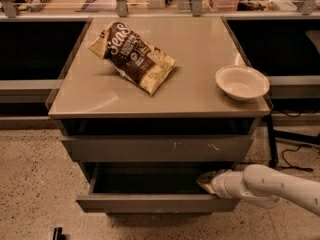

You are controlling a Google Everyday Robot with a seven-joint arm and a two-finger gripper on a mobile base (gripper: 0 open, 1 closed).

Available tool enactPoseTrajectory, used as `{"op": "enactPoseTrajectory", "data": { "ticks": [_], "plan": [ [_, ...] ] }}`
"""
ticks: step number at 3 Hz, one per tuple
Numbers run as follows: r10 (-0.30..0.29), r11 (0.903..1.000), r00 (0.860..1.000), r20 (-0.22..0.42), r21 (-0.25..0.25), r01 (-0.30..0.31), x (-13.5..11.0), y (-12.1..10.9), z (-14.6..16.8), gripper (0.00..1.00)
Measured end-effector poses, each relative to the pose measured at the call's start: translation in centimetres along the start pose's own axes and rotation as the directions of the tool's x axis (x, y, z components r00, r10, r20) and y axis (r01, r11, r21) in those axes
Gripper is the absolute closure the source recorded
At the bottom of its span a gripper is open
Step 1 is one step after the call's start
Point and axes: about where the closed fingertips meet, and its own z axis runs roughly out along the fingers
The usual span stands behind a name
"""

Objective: Open middle drawer

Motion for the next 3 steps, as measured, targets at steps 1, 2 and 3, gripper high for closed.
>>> {"op": "enactPoseTrajectory", "data": {
  "ticks": [1, 2, 3],
  "plan": [
    [-0.027, 0.9966, 1.0, -0.005, -0.079, 0.026, 1.4, 2.5, 0.1, 1.0],
    [-0.028, 0.9962, 1.0, -0.005, -0.083, 0.028, 1.4, 2.6, 0.1, 1.0],
    [-0.021, 0.9926, 1.0, 0.001, -0.12, 0.021, 3.0, 5.0, -1.1, 1.0]
  ]
}}
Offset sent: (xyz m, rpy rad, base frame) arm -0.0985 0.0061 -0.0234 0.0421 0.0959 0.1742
